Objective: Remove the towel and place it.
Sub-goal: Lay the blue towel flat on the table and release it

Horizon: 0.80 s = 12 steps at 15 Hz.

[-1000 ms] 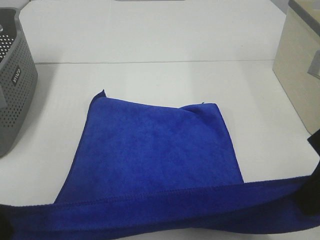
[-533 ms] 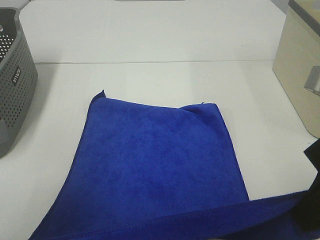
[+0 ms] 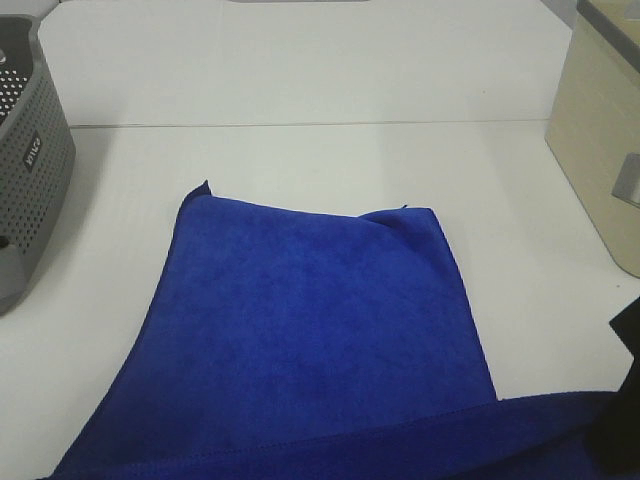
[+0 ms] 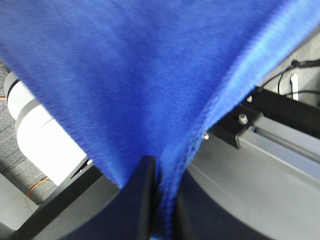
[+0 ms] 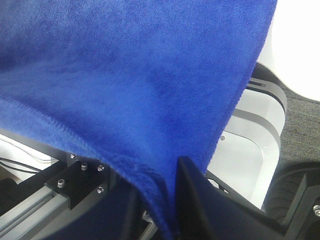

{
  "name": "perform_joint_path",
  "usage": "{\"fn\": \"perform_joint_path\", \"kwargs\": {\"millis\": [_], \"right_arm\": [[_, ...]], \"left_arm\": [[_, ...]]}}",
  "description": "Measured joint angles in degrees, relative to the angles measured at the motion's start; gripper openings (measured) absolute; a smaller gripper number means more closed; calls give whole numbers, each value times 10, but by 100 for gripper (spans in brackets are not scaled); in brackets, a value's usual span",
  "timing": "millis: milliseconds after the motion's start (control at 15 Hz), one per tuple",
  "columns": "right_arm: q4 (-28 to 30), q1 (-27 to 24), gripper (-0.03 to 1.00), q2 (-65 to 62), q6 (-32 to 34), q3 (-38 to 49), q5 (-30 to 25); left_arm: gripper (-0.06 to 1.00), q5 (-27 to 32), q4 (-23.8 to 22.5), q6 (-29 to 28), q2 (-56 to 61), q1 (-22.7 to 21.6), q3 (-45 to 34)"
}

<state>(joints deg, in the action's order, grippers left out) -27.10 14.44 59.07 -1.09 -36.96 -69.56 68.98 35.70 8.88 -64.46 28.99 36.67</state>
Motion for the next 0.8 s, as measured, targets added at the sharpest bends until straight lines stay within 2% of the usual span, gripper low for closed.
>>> {"fn": "perform_joint_path", "kwargs": {"millis": [67,267,400,600,800], "right_arm": [[0,0,30,0,2,0,0],[0,0,56,0,30,0,0],[4,0,66,0,32,0,0],[10,0,68,0,30,-6,0],[21,0,68,0,33,-32,0]], "left_arm": [[14,0,0,0,0,7,0],[44,5,1,0,0,43,0],[57,5,2,0,0,44,0],[60,-5,-14,0,0,44,22],[60,-37,-76,-15,0,44,62]]}}
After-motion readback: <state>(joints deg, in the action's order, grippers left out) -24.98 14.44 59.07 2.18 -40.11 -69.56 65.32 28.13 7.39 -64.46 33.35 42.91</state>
